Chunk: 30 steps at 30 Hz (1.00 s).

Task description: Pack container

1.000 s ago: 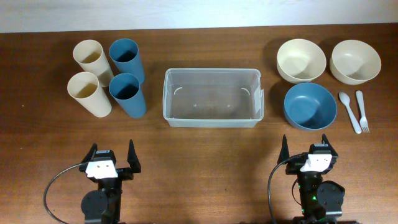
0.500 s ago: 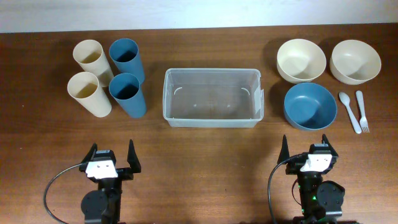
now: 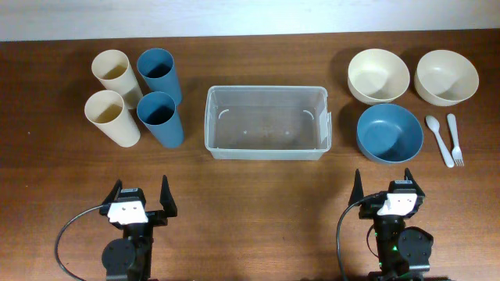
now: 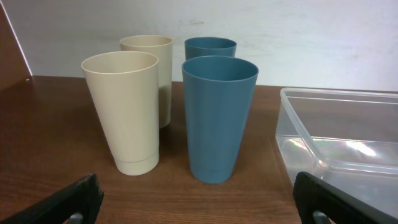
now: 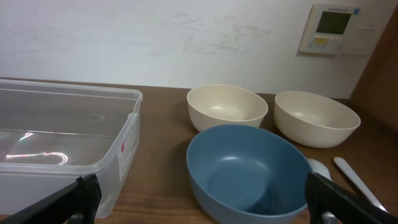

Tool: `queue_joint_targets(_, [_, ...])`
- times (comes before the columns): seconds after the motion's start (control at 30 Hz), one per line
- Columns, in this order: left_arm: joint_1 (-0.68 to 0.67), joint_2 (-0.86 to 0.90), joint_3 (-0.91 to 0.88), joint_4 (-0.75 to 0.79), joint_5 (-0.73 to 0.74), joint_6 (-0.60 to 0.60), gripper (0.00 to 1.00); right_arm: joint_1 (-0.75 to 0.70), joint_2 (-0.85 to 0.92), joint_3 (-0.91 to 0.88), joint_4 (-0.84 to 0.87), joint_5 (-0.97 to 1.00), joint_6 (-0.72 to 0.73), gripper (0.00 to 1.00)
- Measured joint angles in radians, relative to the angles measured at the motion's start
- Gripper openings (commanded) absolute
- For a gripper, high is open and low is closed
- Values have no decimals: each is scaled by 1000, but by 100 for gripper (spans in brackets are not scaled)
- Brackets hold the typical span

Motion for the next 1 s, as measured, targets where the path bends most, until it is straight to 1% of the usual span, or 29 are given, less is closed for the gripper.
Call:
queue_joint_targets(0.23, [0, 0, 0, 0, 0, 0, 100, 0, 0, 0, 1, -3, 3, 99])
queue_joint_targets(0.3, [0, 0, 0, 0, 0, 0, 100, 0, 0, 0, -1, -32, 26, 99])
queue_joint_targets(0.37, [0, 0, 0, 0, 0, 0, 100, -1, 0, 0, 0, -83, 79, 99])
queue_joint_targets(0.5, [0, 0, 0, 0, 0, 0, 100, -1, 0, 0, 11, -194, 291, 99])
queue_joint_targets(0.6, [0, 0, 0, 0, 0, 0, 100, -1, 0, 0, 15, -252, 402, 99])
queue_joint_targets(0.9, [0, 0, 0, 0, 0, 0, 100, -1, 0, 3, 38, -318, 541, 99])
queue_joint_targets(1.0, [0, 0, 0, 0, 0, 0, 100, -1, 0, 37, 6, -318, 561, 99])
